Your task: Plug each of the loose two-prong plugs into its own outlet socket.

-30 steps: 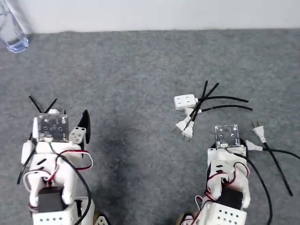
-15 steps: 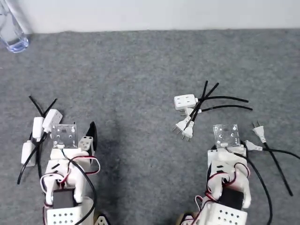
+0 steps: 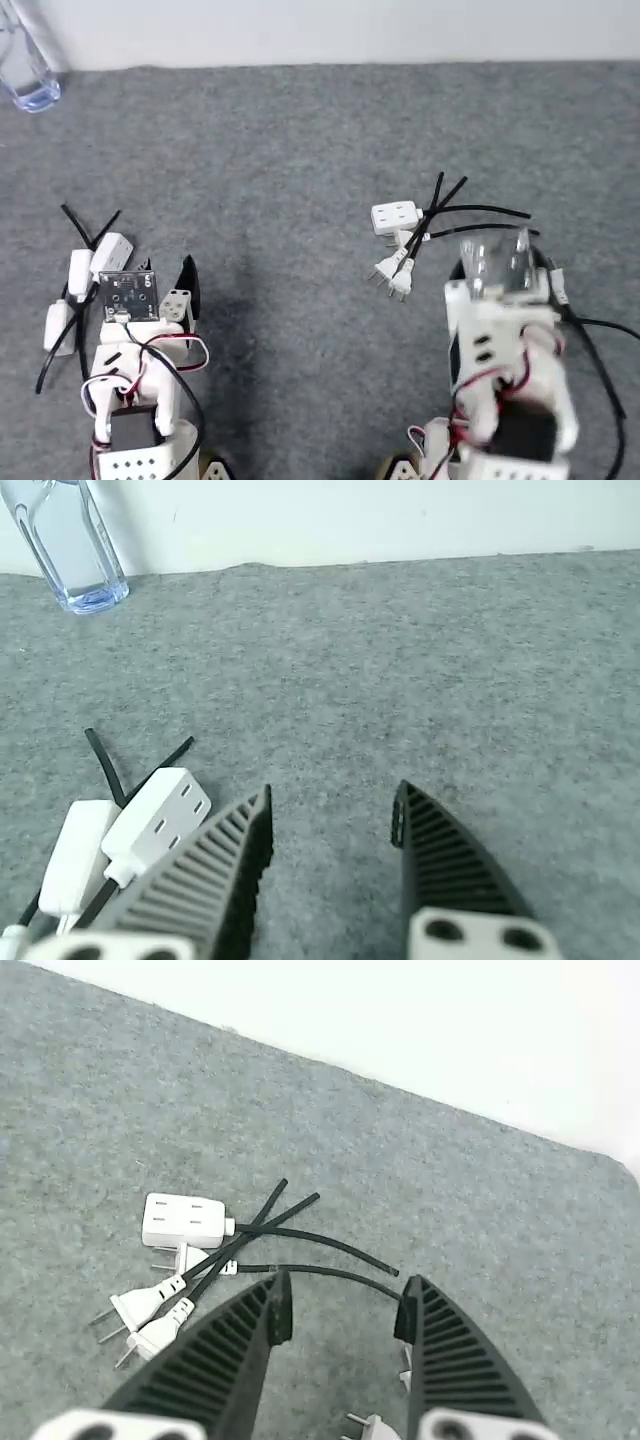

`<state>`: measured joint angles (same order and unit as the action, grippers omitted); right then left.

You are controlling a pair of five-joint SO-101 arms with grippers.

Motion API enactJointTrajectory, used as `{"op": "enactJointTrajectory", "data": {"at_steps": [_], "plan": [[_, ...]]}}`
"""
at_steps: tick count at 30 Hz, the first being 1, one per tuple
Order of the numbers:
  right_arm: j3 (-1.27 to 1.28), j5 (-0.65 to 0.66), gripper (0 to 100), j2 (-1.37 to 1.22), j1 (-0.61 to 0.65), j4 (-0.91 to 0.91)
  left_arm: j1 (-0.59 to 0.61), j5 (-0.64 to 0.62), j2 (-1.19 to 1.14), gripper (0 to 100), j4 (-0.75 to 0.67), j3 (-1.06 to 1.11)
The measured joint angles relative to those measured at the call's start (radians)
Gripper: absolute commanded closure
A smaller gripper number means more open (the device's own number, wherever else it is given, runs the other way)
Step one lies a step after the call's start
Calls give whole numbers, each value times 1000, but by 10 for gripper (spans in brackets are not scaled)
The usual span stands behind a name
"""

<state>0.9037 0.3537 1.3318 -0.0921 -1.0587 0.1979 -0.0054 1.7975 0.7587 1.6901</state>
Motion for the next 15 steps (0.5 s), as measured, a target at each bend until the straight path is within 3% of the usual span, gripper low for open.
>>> {"op": "enactJointTrajectory", "data": {"at_steps": [8, 15], "plan": [[-517, 6, 823, -628, 6, -64, 0, 0, 0, 819, 0, 0], [-934, 120, 823, -1143, 52, -219, 0, 0, 0, 819, 0, 0]]}}
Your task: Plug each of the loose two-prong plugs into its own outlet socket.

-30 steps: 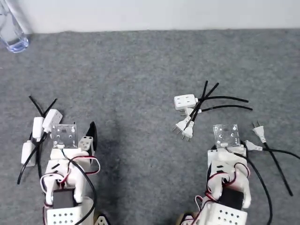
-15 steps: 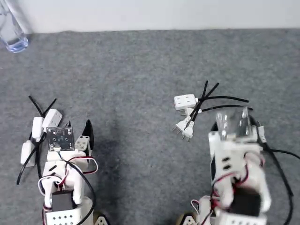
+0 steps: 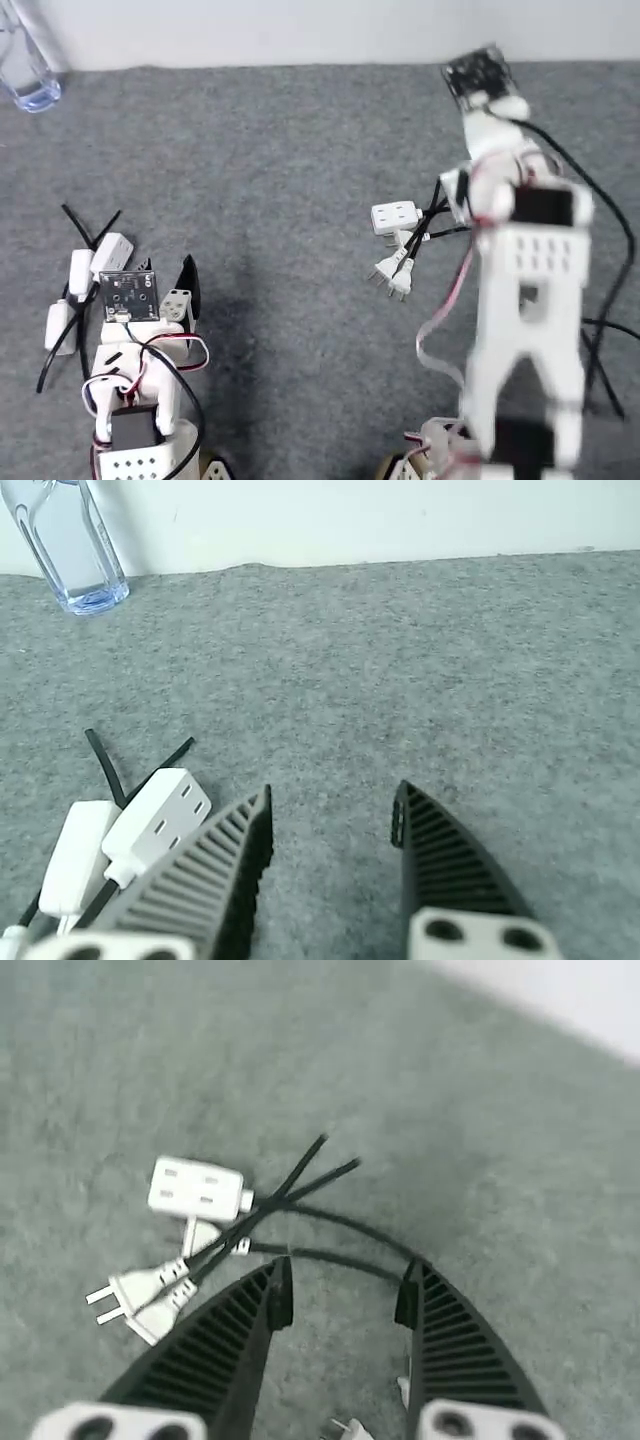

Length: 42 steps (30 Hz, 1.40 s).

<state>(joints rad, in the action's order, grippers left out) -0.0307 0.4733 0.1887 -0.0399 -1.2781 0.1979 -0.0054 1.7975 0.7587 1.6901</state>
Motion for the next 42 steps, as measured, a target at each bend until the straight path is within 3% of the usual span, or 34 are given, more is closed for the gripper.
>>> {"op": "enactJointTrajectory", "data": {"at_steps": [6, 11, 23, 26, 32, 42], "plan": [[-344, 114, 825, -390, 26, -118, 0, 0, 0, 819, 0, 0], [-552, 350, 826, -628, 74, -230, 0, 0, 0, 819, 0, 0], [-736, 816, 823, -982, 97, -261, 0, 29, 0, 819, -14, 0], [-787, 872, 817, -1046, 98, -267, 0, 29, 0, 819, -20, 0], [-856, 941, 661, -1096, 124, -311, 0, 32, 0, 819, -20, 0], [-898, 991, 776, -1198, 137, -264, 0, 32, 0, 819, -20, 0]]}}
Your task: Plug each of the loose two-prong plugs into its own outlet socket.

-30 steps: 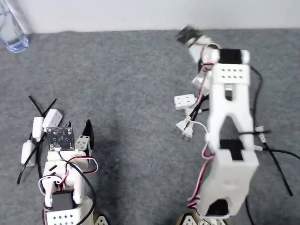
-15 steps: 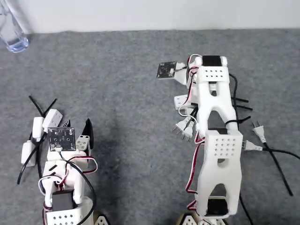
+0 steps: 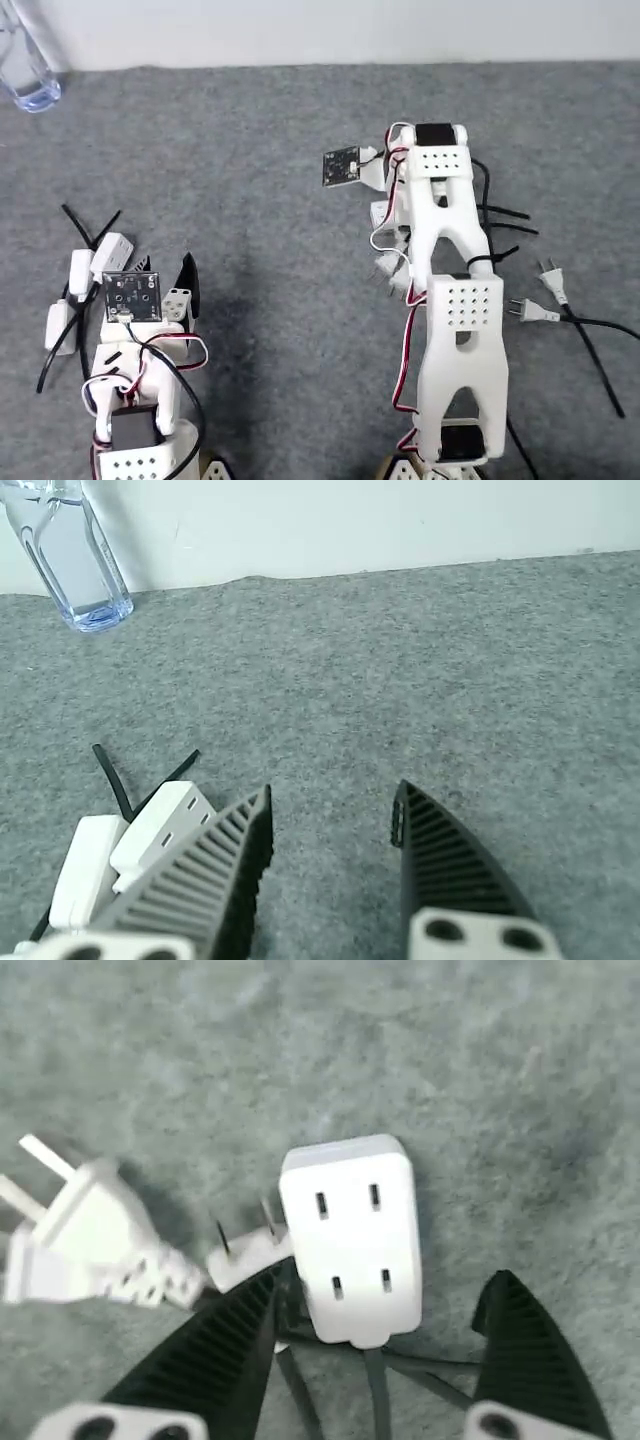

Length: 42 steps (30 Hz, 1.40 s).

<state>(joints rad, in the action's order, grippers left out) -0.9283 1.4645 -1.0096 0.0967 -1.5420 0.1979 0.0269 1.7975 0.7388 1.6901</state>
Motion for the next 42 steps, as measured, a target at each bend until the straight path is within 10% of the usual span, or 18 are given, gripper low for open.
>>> {"op": "enactJointTrajectory", "data": {"at_steps": [4, 25, 42], "plan": [[-9, 0, 998, -20, 0, 23, 0, 0, 0, 819, 0, 0], [3, -278, 990, 374, 203, -210, -3, 0, 0, 819, 0, 0], [766, -414, 989, 704, 353, -180, -3, 5, 0, 819, 0, 0]]}}
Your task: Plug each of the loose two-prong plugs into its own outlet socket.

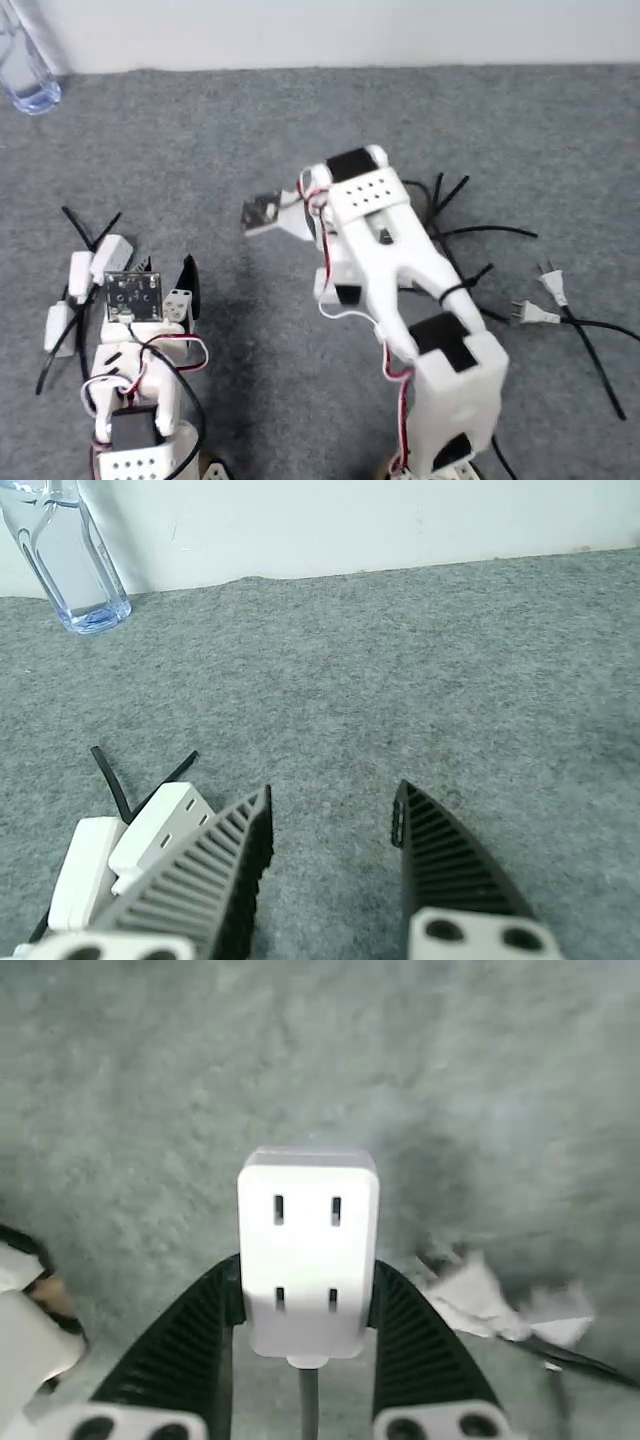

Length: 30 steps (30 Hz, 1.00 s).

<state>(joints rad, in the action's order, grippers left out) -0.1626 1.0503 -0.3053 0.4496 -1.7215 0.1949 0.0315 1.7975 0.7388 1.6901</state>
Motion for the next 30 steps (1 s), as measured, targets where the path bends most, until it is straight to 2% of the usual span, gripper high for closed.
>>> {"op": "enactJointTrajectory", "data": {"at_steps": [5, 11, 24, 30], "plan": [[233, -23, 989, 118, 58, 135, 0, 0, 0, 819, 0, 0], [384, -118, 989, 204, 104, 299, 0, 0, 0, 819, 0, 0], [457, -163, 989, 207, 124, 479, -3, 0, 0, 819, 0, 0], [457, -163, 989, 87, 124, 572, -3, 0, 0, 819, 0, 0]]}}
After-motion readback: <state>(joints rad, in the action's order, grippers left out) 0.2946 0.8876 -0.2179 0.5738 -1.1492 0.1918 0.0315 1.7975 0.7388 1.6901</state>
